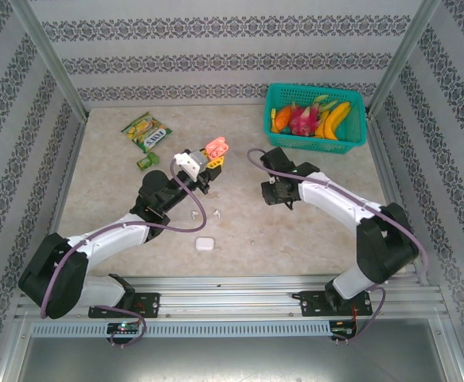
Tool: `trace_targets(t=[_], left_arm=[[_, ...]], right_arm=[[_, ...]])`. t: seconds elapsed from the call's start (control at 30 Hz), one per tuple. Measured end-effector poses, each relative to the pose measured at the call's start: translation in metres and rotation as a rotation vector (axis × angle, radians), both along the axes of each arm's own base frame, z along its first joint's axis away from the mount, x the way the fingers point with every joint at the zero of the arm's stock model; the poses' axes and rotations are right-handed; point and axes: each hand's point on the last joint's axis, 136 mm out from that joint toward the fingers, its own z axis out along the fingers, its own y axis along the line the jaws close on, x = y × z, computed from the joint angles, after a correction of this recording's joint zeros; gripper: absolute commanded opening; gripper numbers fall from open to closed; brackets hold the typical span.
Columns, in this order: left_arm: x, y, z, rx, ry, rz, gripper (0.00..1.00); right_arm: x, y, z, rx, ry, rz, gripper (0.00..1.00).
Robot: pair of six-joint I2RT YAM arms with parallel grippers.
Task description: Insert wireless bluetooth earbuds into charging case
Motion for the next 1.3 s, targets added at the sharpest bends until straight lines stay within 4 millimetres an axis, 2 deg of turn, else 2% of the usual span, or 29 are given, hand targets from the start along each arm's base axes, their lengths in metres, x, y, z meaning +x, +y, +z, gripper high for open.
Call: trace_targets(t=[0.13, 0.33, 0.47, 0.7, 0.9, 1.3], left_arm=[[0.003, -0.002, -0.003, 0.005, 0.009, 0.000, 0.00], [0.007, -0.007, 0.005, 0.000, -0.002, -0.012, 0.00], [0.008, -0.012, 0.007, 0.001, 0.001, -0.036, 0.00], [0.011, -0.024, 0.002, 0.011, 0.027, -0.087, 0.00], [0.014, -0.037, 0.003, 0.006, 0.049, -0.149, 0.00], [0.012, -0.056, 0.013, -0.001, 0.075, -0.262, 0.00]], right_arm=[[0.004, -0.007, 0.037, 0.046, -0.098, -0.021, 0.27], [0.015, -0.012, 0.110, 0.144, -0.284, -0.041, 0.28], [0.020, -0.009, 0.162, 0.218, -0.416, -0.028, 0.29], [0.023, 0.005, 0.229, 0.341, -0.577, 0.028, 0.30], [0.024, 0.019, 0.264, 0.416, -0.662, 0.099, 0.31], [0.012, 0.048, 0.294, 0.505, -0.767, 0.245, 0.31]])
